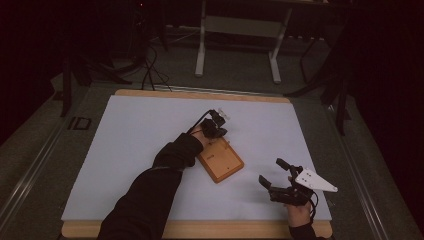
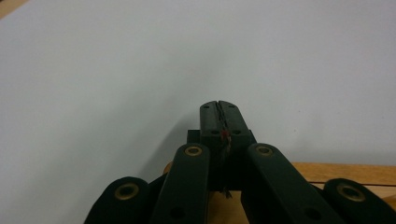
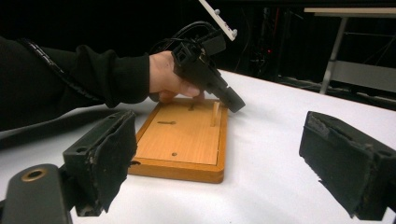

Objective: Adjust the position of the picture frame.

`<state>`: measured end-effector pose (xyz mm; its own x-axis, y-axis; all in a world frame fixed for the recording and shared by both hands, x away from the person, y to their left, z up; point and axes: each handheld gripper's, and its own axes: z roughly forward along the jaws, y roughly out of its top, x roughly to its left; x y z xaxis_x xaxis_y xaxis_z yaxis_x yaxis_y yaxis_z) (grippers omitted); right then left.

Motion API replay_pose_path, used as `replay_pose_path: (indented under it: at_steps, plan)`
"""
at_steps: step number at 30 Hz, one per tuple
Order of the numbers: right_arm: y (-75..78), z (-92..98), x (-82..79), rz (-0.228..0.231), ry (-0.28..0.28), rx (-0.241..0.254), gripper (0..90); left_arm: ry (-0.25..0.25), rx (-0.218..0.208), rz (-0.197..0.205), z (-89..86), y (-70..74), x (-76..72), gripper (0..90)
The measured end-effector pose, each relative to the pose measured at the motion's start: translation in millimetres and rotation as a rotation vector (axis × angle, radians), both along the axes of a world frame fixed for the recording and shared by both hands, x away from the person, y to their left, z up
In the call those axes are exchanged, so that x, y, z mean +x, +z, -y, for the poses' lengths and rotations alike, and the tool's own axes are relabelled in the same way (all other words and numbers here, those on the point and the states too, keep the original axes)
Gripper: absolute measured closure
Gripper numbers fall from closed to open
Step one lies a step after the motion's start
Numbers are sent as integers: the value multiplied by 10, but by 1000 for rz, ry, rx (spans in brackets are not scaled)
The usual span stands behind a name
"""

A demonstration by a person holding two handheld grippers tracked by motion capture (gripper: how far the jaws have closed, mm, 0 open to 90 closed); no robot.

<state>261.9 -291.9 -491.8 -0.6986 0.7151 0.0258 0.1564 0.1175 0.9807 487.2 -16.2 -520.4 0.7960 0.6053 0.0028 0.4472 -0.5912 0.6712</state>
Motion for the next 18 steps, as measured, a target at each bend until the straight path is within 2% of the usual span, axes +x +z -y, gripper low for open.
replay_pose_path:
  at_steps: [10,14,18]
  plan:
    - [0,-4,1,0,2,-1,106,-20,12,-7,-46,15,-28,900]
    - [1,-11,2,-1,3,-4,106,-22,23,-31,-169,30,-109,900]
    - [-2,-20,3,-1,4,-5,106,-33,26,-11,-213,32,-145,900]
